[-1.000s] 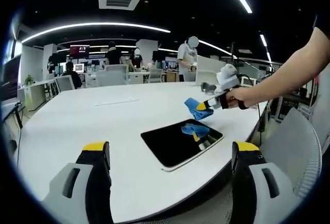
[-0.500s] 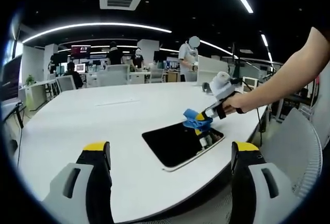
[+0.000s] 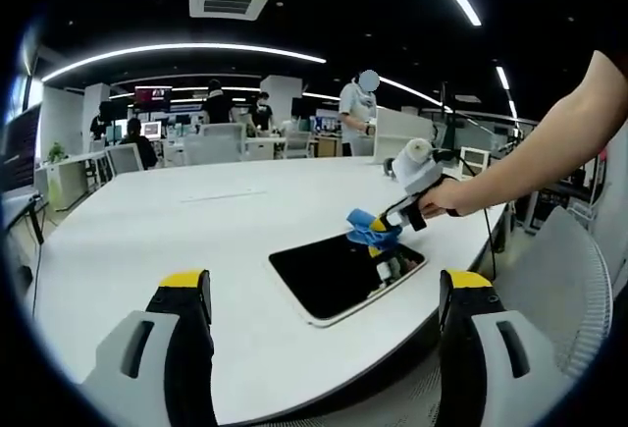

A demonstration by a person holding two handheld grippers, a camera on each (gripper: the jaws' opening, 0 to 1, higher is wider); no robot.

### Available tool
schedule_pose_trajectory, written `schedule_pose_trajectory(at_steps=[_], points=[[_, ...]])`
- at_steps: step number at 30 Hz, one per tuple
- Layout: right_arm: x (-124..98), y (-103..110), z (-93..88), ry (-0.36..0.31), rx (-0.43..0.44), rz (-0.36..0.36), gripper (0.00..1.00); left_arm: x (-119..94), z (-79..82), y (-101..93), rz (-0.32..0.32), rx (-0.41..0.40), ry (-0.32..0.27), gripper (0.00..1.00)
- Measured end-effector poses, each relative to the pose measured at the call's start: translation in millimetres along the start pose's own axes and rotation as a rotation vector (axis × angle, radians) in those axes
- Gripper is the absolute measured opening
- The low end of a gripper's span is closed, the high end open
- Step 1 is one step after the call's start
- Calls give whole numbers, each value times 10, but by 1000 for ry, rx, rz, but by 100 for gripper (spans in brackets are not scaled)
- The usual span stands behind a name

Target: Wipe the mirror surface with the cleaning cloth until all visible marks leave the cleaned area.

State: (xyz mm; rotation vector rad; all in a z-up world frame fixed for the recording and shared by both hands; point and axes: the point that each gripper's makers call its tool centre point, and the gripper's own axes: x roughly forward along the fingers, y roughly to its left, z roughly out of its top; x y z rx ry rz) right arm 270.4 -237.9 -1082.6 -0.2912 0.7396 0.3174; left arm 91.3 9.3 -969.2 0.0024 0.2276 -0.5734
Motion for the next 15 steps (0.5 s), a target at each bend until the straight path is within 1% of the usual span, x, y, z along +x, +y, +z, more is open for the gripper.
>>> schedule_pose_trajectory(at_steps=[2,5,10,12,15], points=[[4,3,7,3,7,-8,1,1,-2,3,-1,-1,0,95],[-14,97,24,5,15,-9,1,3,-6,-2,-4,-2,3,95],[14,236,76,5,-7,5,1,4,0,-10,-9,-4,0,94],[18,277,87,2,20,10,1,4,5,-10,-9,-4,-3,94],[26,307,100,0,32,13,1,3,3,-15,-12,-4,-2,94]])
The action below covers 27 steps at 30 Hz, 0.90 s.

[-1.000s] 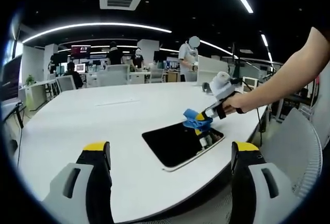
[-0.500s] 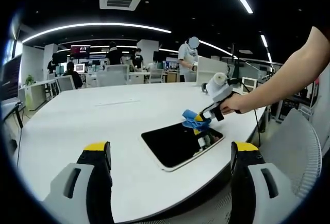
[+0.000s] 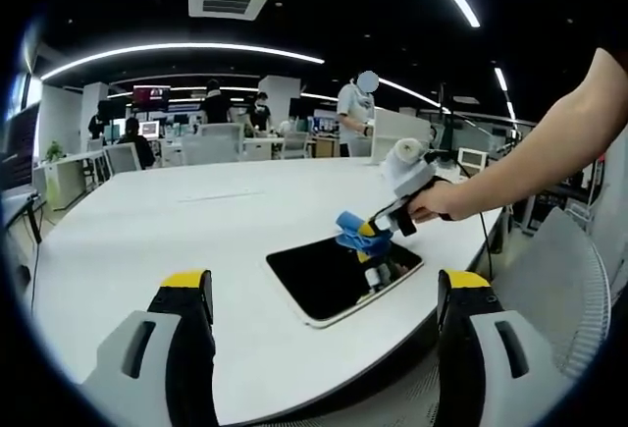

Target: Wipe the mirror surface with the cleaning cloth until all visible marks leave the cleaned area.

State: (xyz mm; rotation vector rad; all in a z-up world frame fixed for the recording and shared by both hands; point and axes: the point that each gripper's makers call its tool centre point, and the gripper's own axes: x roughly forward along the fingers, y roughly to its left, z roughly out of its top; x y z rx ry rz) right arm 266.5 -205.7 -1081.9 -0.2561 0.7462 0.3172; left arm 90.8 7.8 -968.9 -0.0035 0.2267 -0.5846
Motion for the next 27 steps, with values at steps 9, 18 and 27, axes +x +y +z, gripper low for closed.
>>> schedule_pose_trajectory(at_steps=[9,18,27], points=[[39,161,62,6,-63,-7,1,-6,-4,-5,-9,1,-3,92],[86,358,148,2,-72,5,1,-7,9,-14,-12,1,-8,92],[144,642,251,-8,-91,50,1,-7,10,-20,-18,0,-7,92]])
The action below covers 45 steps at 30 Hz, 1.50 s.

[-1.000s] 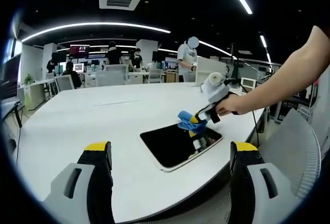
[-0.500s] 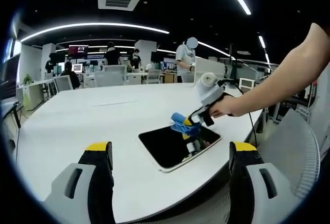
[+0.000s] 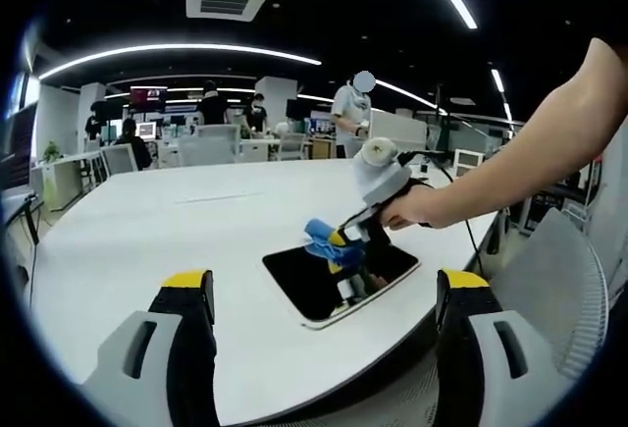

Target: Wipe the mirror surface with the cleaning cloth until all visible marks leave the cleaned area.

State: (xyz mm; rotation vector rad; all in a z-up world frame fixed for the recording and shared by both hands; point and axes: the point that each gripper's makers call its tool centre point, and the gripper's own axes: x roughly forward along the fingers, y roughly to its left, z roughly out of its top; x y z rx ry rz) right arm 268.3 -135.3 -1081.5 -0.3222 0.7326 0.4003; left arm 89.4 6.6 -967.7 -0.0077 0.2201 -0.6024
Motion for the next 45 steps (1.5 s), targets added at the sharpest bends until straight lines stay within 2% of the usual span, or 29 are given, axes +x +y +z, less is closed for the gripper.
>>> schedule_pose_trajectory(at_steps=[34,38,40,45], points=[[219,759,370,-38,-95,96,1,0,10,-26,-13,-5,-3,92],[259,803,401,-39,-95,106,1,-3,15,-31,-14,-6,-5,91],[288,874,425,-36,-51,129,1,-2,17,-32,-15,-6,-7,91],[333,973,460,-35,-76,136,1,-2,20,-33,-17,-8,-9,90]])
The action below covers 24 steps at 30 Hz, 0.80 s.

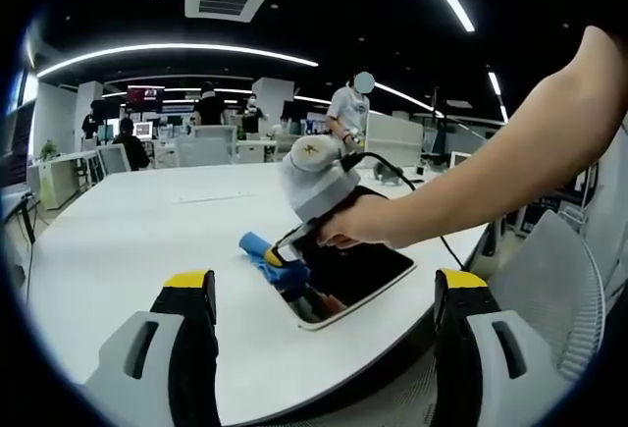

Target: Wipe the mirror surface with the cleaning cloth until all visible marks leave the cleaned area.

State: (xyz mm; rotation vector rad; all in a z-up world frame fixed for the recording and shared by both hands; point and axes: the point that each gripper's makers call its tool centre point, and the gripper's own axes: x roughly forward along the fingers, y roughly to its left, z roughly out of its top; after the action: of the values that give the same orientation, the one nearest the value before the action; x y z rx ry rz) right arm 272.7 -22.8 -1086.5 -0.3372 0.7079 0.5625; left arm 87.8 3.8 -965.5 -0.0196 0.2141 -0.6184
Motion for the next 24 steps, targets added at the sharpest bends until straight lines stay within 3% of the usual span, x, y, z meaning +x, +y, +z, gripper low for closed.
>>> schedule_pose_trajectory(at_steps=[24], points=[[-48,43,-70,70,3,-2,0,-7,18,-2,1,2,-12,90]])
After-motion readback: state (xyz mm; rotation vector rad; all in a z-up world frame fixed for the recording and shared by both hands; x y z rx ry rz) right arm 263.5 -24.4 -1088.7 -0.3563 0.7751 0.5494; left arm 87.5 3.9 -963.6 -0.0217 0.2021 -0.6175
